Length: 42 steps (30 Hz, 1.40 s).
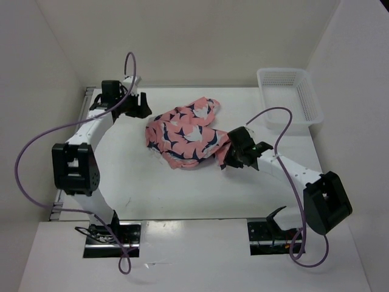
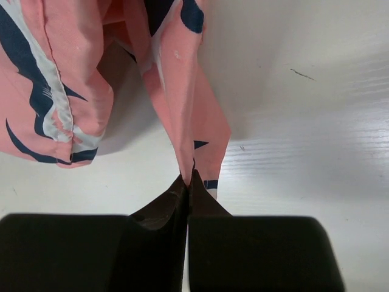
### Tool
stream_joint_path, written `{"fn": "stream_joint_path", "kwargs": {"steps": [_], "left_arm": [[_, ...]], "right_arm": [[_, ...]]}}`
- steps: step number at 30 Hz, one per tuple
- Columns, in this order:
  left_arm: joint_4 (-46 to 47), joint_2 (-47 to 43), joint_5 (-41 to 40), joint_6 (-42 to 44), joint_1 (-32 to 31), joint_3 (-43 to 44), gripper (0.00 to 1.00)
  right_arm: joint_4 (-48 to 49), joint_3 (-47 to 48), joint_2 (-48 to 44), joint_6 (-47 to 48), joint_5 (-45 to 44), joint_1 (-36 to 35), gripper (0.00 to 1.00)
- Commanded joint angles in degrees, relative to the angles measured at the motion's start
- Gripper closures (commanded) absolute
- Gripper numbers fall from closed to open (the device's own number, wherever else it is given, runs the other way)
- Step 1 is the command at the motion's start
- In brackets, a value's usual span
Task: Fold and stack the shorts
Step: Flatten the shorts out
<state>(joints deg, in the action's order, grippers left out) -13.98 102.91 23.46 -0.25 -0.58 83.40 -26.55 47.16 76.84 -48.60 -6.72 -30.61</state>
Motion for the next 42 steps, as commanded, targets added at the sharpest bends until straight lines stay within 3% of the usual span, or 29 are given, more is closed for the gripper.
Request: {"fn": "stream_joint_path", "kwargs": {"steps": [1,2,7,11,14,18,22,24,33,39,42], "left_arm": [[-2.12,-11.13,12.03,0.25,-1.87,-10.67,0.27],[-1.5,-15.59,12.57,0.25,-4.4,-18.8,0.29],[1.24,-23.98,14.86,0.25,-12.06,-34.52,0.25],[-4.12,-23.29,9.16,0.25,-20.85,-31.72,0.22],[-1.33,-19.61,-0.32,0.25,-27.79,-31.1,0.21],[-1.13,-11.7,-18.57,0.25,-37.82,-24.09,0.18],[-3.77,-5.89,-31.0,0.25,-39.24,-20.64,0.18],[-3.25,-5.36,-35.13,0.25,-39.24,-22.03,0.2],[5.01,-3.69,-39.99,0.25,-39.24,-28.9,0.27],[7.12,-2.37,-42.45,0.25,-39.24,-30.05,0.39],[7.12,-2.89,-42.45,0.25,-39.24,-30.57,0.58]], "right_arm": [[-0.97,1.01,0.59,-0.97,-1.8,0.11,1.0],[-0.96,1.7,1.2,-0.45,-1.8,0.11,1.0],[0.18,3.46,3.93,1.48,-0.67,1.34,1.0],[1.5,4.08,7.0,2.72,0.66,2.05,1.0],[2.63,4.79,8.32,3.42,1.79,2.05,1.0],[2.64,6.11,8.33,4.04,1.8,2.05,0.97],[2.11,6.11,7.62,4.57,1.19,2.57,0.87],[1.58,6.11,6.58,4.57,0.66,2.57,0.87],[1.06,4.35,3.59,4.04,0.66,5.03,0.87],[0.44,2.68,2.53,4.04,0.66,6.17,0.87],[0.44,2.68,1.91,4.04,0.66,6.7,0.93]]}}
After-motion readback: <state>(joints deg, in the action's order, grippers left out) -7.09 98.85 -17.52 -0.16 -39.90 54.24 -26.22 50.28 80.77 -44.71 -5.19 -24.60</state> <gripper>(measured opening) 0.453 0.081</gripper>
